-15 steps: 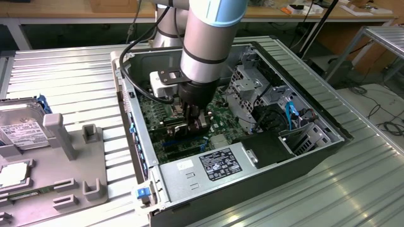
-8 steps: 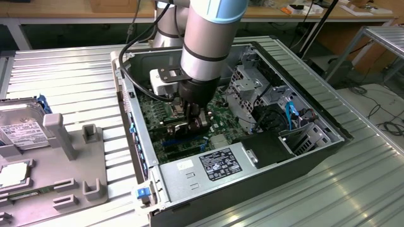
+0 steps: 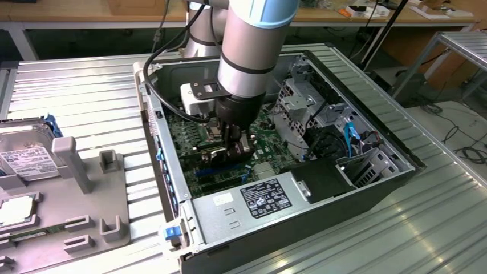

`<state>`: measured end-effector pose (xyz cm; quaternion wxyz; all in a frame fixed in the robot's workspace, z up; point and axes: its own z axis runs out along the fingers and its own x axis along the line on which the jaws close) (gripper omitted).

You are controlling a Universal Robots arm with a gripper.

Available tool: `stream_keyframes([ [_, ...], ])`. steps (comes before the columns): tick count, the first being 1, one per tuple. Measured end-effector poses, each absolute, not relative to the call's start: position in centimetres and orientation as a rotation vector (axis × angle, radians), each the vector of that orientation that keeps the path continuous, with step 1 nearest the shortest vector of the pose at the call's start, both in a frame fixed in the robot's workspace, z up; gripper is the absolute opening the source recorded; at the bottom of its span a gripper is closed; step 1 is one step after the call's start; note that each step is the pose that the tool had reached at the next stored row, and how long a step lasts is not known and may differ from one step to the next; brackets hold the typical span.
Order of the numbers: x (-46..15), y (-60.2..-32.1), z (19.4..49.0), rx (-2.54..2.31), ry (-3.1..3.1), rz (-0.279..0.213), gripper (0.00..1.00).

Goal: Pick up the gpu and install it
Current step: 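Insert the gpu into the slot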

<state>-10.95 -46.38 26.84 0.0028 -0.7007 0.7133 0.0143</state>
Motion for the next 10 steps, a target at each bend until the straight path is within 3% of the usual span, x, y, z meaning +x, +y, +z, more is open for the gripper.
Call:
stream_keyframes([
  [10,-11.32,-46.38,26.78,-2.185,2.248,0.044,0.27],
])
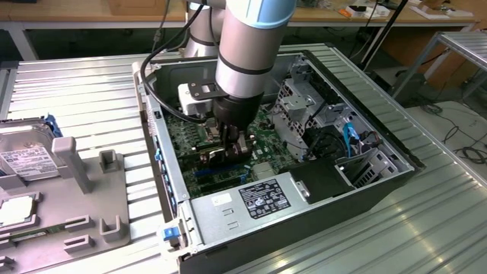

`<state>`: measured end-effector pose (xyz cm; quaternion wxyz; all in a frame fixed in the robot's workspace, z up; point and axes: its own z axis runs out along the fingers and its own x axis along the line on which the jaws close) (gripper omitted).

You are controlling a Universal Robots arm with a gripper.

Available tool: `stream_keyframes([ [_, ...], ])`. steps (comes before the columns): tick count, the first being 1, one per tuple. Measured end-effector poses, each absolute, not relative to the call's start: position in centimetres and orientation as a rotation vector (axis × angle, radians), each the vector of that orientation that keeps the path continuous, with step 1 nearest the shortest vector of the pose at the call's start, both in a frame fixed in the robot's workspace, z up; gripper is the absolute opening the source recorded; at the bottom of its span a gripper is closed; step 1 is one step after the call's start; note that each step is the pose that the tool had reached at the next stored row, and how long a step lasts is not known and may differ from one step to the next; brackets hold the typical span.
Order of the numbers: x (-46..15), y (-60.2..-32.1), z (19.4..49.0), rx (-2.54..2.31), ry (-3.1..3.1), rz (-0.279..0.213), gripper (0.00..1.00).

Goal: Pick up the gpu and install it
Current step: 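Insert the gpu into the slot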

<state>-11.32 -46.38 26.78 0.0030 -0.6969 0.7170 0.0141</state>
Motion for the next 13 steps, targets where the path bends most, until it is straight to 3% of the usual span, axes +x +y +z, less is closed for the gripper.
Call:
stream_keyframes([
  [13,-11.26,-46.38,26.44,-2.185,2.247,0.045,0.27],
])
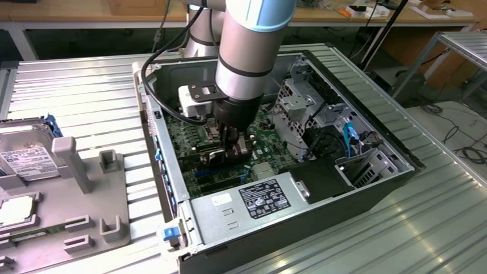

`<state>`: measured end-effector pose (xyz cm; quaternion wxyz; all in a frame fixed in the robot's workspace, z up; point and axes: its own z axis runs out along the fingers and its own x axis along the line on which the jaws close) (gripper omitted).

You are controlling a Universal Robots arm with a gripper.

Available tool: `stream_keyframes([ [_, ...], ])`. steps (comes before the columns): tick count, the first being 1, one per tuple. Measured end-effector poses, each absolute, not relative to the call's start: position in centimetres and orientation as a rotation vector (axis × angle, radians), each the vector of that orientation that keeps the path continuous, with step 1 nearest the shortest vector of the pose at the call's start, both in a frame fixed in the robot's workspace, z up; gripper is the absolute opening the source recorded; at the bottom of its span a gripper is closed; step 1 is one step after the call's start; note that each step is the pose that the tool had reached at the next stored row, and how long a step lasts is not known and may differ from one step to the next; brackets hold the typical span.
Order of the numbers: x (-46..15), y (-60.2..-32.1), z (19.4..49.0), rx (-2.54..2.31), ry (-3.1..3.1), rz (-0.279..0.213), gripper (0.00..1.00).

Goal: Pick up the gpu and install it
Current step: 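Insert the gpu into the slot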

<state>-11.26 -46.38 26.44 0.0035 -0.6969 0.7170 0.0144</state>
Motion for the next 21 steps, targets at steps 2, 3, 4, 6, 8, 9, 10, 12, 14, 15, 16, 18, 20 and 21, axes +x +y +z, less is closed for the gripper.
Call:
stream_keyframes([
  [2,-11.26,-46.38,26.44,-2.185,2.247,0.045,0.27],
  [3,-11.26,-46.38,26.44,-2.185,2.248,0.045,0.27],
  [4,-11.26,-46.38,26.44,-2.185,2.248,0.045,0.27],
  [6,-11.26,-46.38,26.44,-2.185,2.247,0.045,0.27],
  [8,-11.26,-46.38,26.44,-2.185,2.248,0.045,0.27],
  [9,-11.26,-46.38,26.44,-2.185,2.248,0.045,0.27],
  [10,-11.26,-46.35,26.44,-2.185,2.247,0.045,0.27],
  [12,-11.26,-46.34,26.44,-2.185,2.247,0.045,0.27],
  [14,-11.26,-46.34,26.44,-2.185,2.248,0.045,0.27],
  [15,-11.26,-46.34,26.44,-2.185,2.247,0.045,0.27],
  [16,-11.26,-46.29,26.44,-2.185,2.247,0.045,0.27],
  [18,-11.26,-46.13,26.44,-2.185,2.247,0.045,0.27],
  [20,-11.26,-46.09,26.44,-2.185,2.247,0.045,0.27],
  [21,-11.26,-46.08,26.44,-2.186,2.246,0.045,0.27],
])
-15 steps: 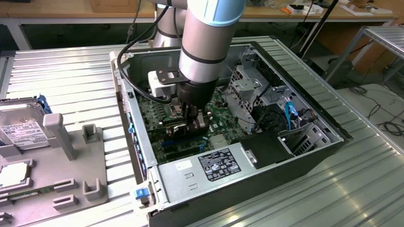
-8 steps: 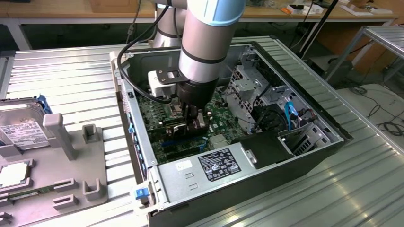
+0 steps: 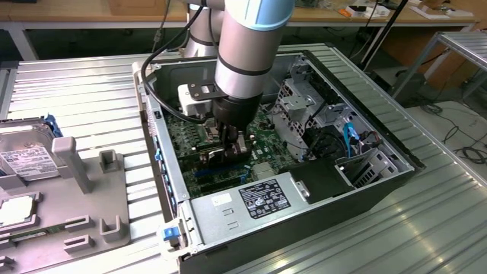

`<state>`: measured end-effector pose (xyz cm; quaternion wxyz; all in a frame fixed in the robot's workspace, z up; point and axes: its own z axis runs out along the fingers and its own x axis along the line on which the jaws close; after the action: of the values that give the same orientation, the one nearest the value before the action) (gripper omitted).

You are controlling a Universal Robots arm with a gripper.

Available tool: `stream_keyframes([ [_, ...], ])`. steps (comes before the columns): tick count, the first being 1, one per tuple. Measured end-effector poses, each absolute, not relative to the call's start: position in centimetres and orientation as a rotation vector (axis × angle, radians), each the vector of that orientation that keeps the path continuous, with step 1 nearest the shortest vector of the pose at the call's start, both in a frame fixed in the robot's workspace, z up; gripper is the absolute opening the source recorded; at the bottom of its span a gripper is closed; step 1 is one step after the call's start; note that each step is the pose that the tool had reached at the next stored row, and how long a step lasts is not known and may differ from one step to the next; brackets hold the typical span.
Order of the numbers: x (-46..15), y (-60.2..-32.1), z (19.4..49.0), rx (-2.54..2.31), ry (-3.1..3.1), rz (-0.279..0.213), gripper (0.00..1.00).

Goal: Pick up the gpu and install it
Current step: 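Insert the gpu into the slot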

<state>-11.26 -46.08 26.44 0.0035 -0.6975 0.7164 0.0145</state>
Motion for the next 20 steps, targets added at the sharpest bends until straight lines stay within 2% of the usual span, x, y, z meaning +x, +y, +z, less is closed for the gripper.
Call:
stream_keyframes([
  [20,-11.26,-46.08,26.29,-2.200,2.232,0.046,0.27],
])
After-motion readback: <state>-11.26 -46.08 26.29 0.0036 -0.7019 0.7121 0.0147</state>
